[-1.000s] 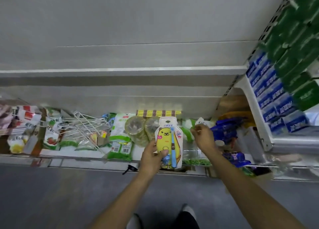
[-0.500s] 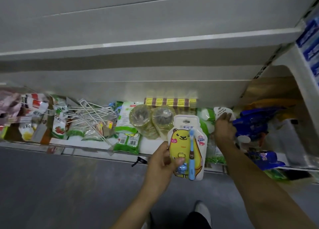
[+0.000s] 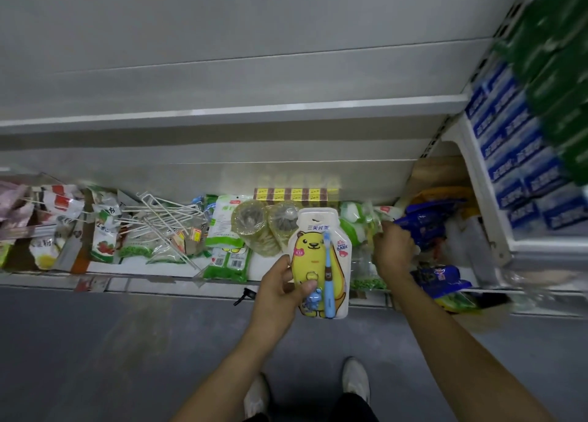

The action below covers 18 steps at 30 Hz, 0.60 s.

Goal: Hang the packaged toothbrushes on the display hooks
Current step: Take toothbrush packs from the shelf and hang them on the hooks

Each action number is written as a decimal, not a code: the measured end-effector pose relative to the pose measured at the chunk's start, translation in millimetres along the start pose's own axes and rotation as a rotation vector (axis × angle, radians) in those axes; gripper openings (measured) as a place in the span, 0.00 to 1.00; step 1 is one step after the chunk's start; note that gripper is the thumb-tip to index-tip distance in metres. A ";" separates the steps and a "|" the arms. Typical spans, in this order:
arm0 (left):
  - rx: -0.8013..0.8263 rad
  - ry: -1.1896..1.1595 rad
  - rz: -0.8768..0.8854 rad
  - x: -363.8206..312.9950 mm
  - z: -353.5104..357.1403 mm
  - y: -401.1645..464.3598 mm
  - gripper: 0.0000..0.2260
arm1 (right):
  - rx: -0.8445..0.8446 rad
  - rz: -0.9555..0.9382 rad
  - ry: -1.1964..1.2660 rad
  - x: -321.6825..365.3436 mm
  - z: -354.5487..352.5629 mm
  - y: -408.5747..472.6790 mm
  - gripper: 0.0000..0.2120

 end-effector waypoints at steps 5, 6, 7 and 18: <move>-0.028 0.028 0.018 -42.9 -22.9 -22.5 0.15 | -0.024 0.160 0.442 20.3 -74.5 -16.5 0.13; -0.032 0.028 0.027 -52.5 -28.3 -27.6 0.15 | -0.022 0.180 0.508 26.3 -89.4 -19.8 0.11; -0.031 0.030 0.040 -62.1 -34.2 -33.1 0.15 | -0.021 0.185 0.555 34.5 -106.4 -24.0 0.10; -0.017 -0.059 0.175 -173.7 -141.7 -89.7 0.17 | 0.218 -0.065 0.860 170.0 -273.4 -90.1 0.08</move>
Point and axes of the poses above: each hand's wrist, its own y-axis towards the middle knuckle, its own z-axis out of the palm, x = y × z, the point moved 4 cm from there along y, towards the middle knuckle, and after that the axes turned 15 degrees about -x, right-handed, at the moved point
